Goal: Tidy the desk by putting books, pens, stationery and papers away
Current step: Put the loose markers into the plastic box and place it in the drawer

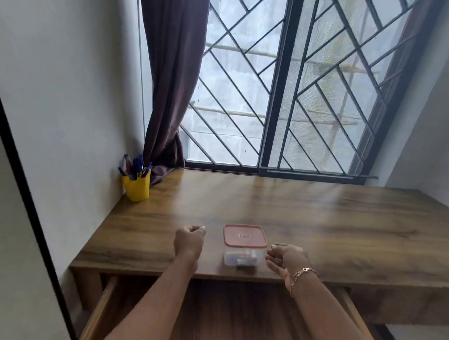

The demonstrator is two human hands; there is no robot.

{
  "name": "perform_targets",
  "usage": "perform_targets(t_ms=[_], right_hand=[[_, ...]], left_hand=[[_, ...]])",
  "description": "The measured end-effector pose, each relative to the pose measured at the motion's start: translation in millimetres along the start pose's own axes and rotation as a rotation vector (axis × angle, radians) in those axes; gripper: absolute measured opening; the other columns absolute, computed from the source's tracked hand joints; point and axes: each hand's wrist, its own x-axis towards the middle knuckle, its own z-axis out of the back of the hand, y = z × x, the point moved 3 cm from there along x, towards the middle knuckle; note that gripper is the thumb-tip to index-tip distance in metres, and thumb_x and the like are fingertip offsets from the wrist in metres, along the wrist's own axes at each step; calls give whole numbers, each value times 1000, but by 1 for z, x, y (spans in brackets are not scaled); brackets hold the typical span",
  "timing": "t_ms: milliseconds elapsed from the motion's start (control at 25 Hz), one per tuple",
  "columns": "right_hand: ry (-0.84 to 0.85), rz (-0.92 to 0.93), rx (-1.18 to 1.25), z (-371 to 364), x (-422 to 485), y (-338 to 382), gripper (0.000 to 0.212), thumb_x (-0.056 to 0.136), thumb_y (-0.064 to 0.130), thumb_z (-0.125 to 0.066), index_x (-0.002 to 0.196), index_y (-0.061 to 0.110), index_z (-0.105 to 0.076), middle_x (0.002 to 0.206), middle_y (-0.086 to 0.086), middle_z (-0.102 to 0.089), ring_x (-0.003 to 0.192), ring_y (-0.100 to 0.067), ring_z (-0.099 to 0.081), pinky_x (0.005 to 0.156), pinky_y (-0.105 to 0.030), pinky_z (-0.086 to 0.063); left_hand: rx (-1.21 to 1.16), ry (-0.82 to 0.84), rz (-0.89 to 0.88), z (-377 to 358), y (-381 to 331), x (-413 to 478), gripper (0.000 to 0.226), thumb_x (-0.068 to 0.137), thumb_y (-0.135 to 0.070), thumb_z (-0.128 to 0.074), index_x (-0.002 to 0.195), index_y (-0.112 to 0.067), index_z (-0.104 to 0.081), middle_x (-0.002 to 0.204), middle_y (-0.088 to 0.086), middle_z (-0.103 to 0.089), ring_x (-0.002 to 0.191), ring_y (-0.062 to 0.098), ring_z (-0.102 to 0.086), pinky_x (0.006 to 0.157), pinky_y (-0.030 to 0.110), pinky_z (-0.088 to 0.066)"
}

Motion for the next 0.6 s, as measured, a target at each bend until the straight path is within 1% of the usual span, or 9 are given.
perform_targets(t_ms=[40,80,160,240,280,360,400,480,600], right_hand=[[-21,8,-25,-4,11,4,26,90,-6,-46,68,7,-50,60,-9,-50,49,-16,-48,36,-14,-42],[-39,10,-46,-8,22,6,26,90,-7,-47,68,8,-49,60,-8,-48,50,-15,-45,36,-14,-41],[-74,6,-76,-12,44,5,27,89,-7,-50,68,9,-46,54,-6,-47,41,-11,-44,36,-14,-39],[-91,10,-91,-15,62,1,28,87,-7,-54,67,10,-44,49,-5,-45,26,-5,-37,35,-11,-35],[-91,12,-111,-16,68,-1,28,87,-5,-56,67,9,-44,50,-6,-43,22,-3,-34,34,-11,-34],[-92,4,-171,-16,76,-6,27,86,-1,-60,65,8,-45,55,-8,-43,24,-4,-35,38,-15,-38],[-93,-6,-201,-17,78,-8,25,86,0,-61,66,9,-47,57,-7,-45,30,-7,-38,41,-18,-41],[-90,-26,-239,-17,81,-11,20,86,0,-61,71,9,-50,60,-7,-49,43,-13,-40,42,-21,-44],[-91,-36,-234,-18,83,-12,22,85,-7,-59,70,8,-51,61,-10,-49,50,-15,-40,30,-19,-44]], left_hand=[[7,31,20,-7,0,9,14,91,-10,-54,94,2,-62,66,8,-56,56,22,-51,52,29,-41],[12,58,47,-14,-1,16,10,91,-9,-54,87,-2,-61,63,5,-51,53,17,-45,50,25,-37],[17,105,86,-27,0,31,18,91,-5,-54,73,-6,-55,61,4,-46,51,15,-40,49,23,-34],[48,136,102,-37,3,43,23,90,-3,-54,68,-9,-53,64,6,-47,54,18,-41,50,24,-35],[68,148,107,-41,4,47,19,91,-3,-53,72,-7,-54,70,8,-51,61,21,-45,52,25,-38],[100,182,107,-46,6,50,6,91,-3,-52,92,-2,-58,87,12,-56,77,24,-50,55,27,-43],[117,209,112,-49,8,51,12,92,-2,-52,103,-2,-58,93,13,-57,81,24,-51,57,28,-44],[135,272,118,-52,11,51,22,91,1,-52,111,-2,-56,92,12,-57,75,21,-52,58,28,-45],[151,314,80,-53,13,52,25,86,8,-53,110,2,-58,94,14,-60,74,22,-55,59,28,-47]])
